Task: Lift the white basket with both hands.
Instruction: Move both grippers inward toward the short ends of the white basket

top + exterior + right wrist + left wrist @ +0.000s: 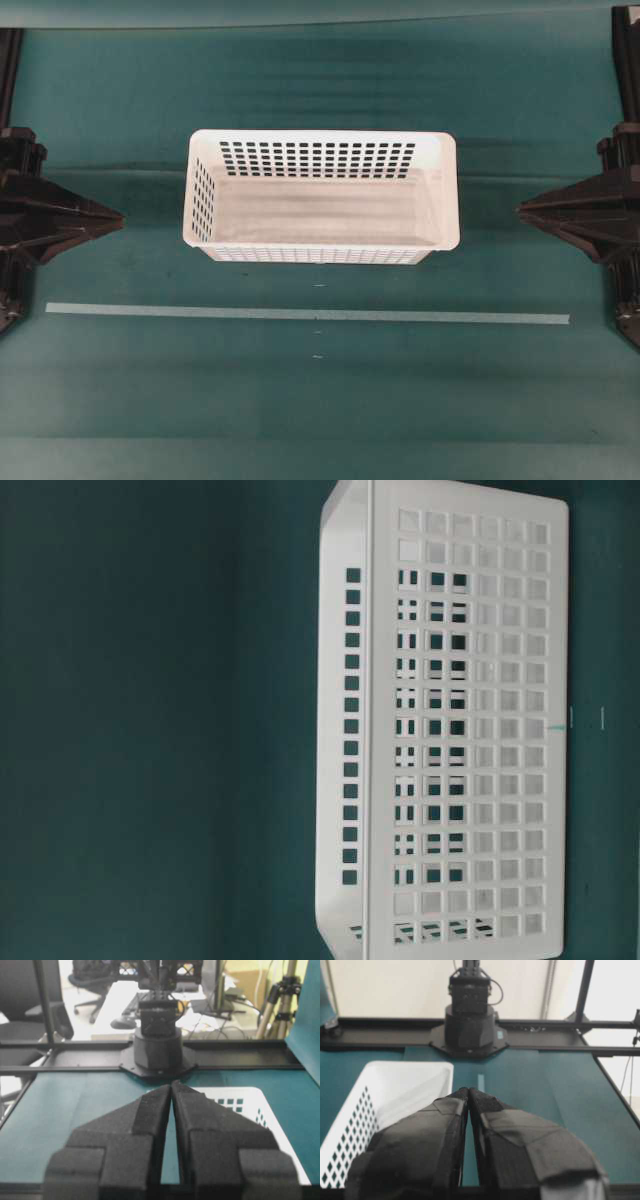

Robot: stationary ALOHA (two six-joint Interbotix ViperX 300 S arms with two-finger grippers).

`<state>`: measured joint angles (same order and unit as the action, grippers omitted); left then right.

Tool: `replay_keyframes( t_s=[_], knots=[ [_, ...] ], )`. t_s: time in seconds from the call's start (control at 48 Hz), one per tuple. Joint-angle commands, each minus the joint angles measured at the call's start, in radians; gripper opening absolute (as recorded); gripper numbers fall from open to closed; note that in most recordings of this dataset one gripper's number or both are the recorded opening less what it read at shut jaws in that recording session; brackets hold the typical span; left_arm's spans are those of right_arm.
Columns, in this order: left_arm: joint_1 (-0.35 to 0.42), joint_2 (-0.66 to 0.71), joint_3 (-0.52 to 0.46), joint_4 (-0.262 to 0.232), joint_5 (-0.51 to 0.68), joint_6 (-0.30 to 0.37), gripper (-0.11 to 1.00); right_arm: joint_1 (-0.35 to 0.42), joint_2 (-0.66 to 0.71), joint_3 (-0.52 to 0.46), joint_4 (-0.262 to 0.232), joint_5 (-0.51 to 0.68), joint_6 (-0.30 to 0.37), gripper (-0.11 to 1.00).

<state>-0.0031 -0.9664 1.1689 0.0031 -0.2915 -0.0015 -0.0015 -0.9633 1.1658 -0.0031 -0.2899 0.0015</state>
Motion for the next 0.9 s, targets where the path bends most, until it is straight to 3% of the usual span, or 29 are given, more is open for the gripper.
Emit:
replay_keyframes(
  t_s=[0.0,0.125,0.229,0.438,0.562,0.729,0.875],
  knots=[
    [0.021,0.005,0.0,0.012,0.009,-0.032,0.14,-0.006,0.009,-0.006,0.011,-0.008,0.006,0.14],
    [0.035,0.011,-0.014,0.014,0.04,-0.101,0.03,-0.023,0.011,-0.006,0.054,0.003,0.037,0.05],
    [0.035,0.026,-0.034,0.012,0.083,-0.163,-0.04,-0.048,0.012,-0.015,0.118,0.057,0.092,0.0],
    [0.054,0.074,-0.114,0.012,0.172,-0.307,-0.05,-0.164,0.061,-0.12,0.245,0.359,0.273,0.0],
    [0.098,0.104,-0.186,0.014,0.318,-0.485,-0.05,-0.247,0.129,-0.207,0.265,0.584,0.403,0.0],
    [0.183,0.155,-0.278,0.017,0.569,-0.811,-0.05,-0.313,0.25,-0.307,0.264,0.821,0.534,0.0],
    [0.209,0.195,-0.305,0.02,0.658,-0.931,-0.05,-0.341,0.339,-0.359,0.264,0.874,0.615,0.0]
  ],
)
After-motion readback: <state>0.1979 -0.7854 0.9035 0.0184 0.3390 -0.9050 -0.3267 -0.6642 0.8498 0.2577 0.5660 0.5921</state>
